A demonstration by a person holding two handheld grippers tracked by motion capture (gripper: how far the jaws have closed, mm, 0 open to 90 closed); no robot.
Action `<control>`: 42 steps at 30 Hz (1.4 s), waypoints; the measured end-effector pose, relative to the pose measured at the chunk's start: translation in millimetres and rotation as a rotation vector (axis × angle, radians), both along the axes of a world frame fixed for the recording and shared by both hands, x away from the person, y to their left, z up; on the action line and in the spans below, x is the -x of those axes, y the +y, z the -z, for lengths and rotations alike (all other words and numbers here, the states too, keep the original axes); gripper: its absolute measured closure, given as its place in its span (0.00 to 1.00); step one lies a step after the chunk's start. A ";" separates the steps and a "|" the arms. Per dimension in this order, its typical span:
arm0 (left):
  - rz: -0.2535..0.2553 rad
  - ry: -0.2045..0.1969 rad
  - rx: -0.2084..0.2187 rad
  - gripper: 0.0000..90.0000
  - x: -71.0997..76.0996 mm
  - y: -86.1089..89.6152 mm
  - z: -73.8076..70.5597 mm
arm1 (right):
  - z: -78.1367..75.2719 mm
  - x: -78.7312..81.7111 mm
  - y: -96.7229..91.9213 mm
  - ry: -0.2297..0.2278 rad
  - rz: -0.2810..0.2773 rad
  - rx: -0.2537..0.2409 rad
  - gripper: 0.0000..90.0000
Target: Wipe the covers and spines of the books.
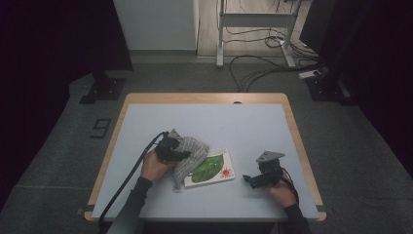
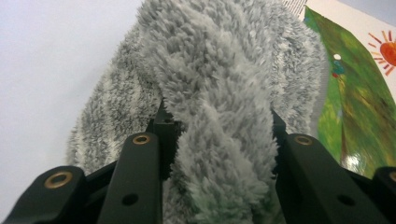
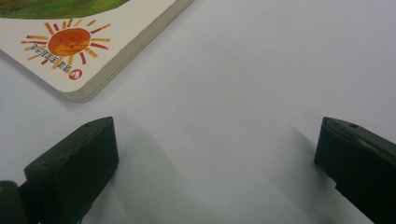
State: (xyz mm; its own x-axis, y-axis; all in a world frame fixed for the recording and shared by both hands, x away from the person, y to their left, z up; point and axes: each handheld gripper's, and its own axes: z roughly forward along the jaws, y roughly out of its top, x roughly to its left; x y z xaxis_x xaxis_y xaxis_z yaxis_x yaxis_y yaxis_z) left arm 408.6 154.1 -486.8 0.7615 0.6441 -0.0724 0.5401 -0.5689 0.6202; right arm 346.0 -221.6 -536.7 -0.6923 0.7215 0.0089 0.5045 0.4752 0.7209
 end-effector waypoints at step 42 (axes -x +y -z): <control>0.135 -0.019 -0.060 0.69 -22.2 -109.2 3.1 | 0.0 -0.2 -0.2 0.000 0.000 0.001 0.00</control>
